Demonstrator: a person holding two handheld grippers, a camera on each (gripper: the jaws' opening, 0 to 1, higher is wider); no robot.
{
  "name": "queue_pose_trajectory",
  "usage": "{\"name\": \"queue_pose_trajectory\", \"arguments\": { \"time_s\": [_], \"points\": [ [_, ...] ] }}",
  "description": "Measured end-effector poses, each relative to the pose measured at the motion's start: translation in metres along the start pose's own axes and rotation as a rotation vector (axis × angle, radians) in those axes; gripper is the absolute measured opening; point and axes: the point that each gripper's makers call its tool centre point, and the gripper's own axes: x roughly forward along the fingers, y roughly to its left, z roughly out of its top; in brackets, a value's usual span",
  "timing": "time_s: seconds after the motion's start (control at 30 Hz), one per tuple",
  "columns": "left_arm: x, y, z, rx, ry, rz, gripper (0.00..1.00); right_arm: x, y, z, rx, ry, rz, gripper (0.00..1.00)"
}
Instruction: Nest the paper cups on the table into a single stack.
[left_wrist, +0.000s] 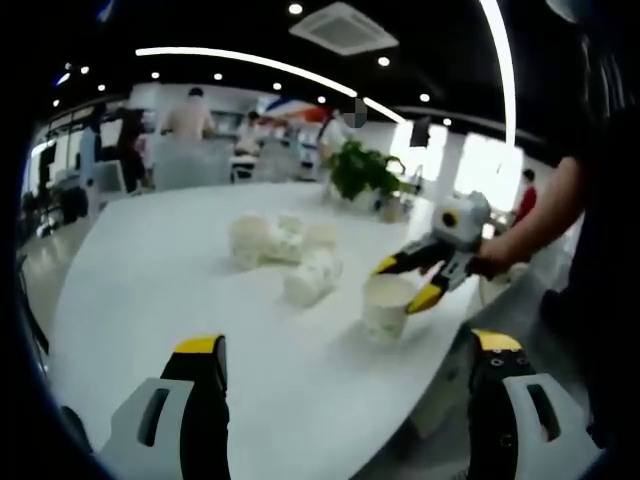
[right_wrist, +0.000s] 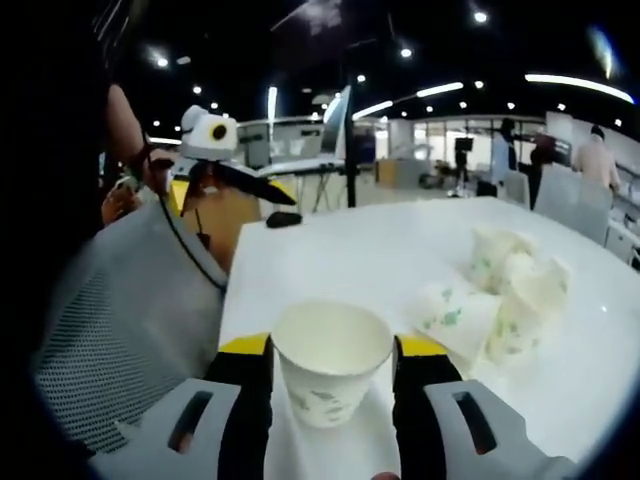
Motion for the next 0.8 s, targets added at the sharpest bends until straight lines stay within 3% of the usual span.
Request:
{"name": "queue_pose_trajectory", "arguments": {
  "time_s": [0.8],
  "points": [
    [-0.0028, -0.0024, -0.0047, 0.006, 0.000, -0.006, 0.98, -0.0053, 0.0085, -0.0034, 0.002, 0.019, -0.001, 0.51]
  ]
}}
